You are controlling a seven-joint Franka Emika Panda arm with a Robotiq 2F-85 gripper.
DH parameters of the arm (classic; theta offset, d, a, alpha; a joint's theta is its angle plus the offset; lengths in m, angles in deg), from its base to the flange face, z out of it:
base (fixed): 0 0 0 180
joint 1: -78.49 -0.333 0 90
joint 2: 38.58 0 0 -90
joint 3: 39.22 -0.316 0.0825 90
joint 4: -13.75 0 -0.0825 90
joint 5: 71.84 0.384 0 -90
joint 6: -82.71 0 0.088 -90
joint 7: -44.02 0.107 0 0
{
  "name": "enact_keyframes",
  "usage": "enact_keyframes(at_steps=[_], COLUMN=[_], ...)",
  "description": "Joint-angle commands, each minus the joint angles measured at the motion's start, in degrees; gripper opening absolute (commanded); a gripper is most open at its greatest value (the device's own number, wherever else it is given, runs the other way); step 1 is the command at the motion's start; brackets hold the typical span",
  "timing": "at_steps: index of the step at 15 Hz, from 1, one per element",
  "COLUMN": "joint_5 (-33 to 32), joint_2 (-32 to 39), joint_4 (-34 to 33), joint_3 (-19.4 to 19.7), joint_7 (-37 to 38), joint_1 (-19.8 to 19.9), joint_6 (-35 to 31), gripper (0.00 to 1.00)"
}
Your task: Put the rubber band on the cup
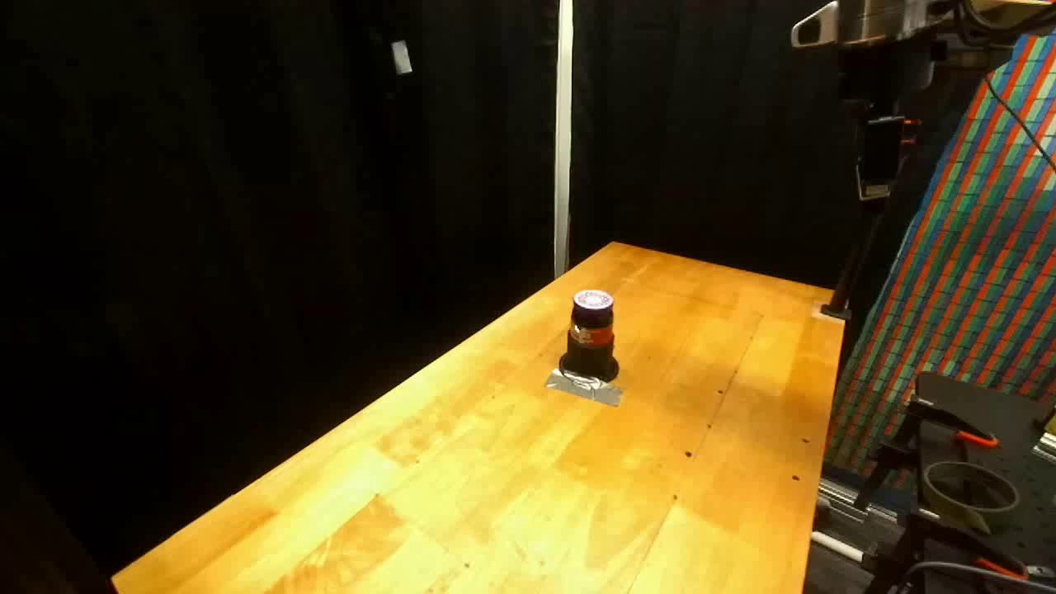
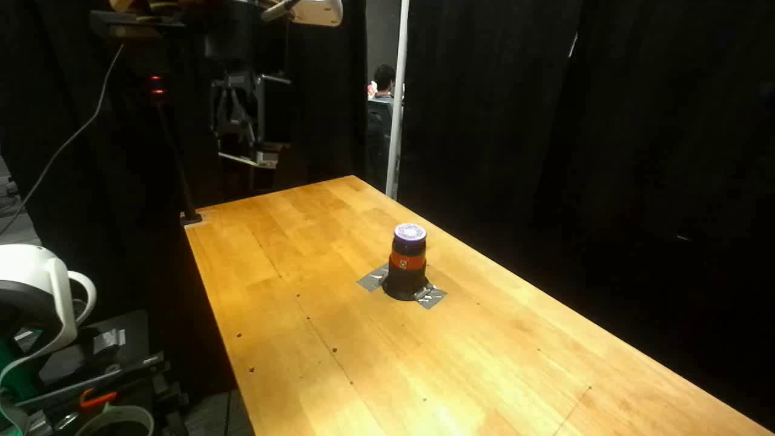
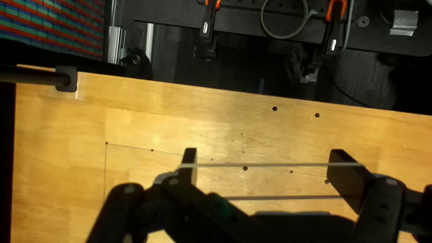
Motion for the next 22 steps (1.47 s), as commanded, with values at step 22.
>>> enact_keyframes(at_steps=[22], joint_5=[7.3], joint_2=[38.5], joint_4=[-27.9], joint_3=[1.4], joint_7=[-1.8], joint_1=[-2.5], joint_6=[-20.8], gripper=[1.00])
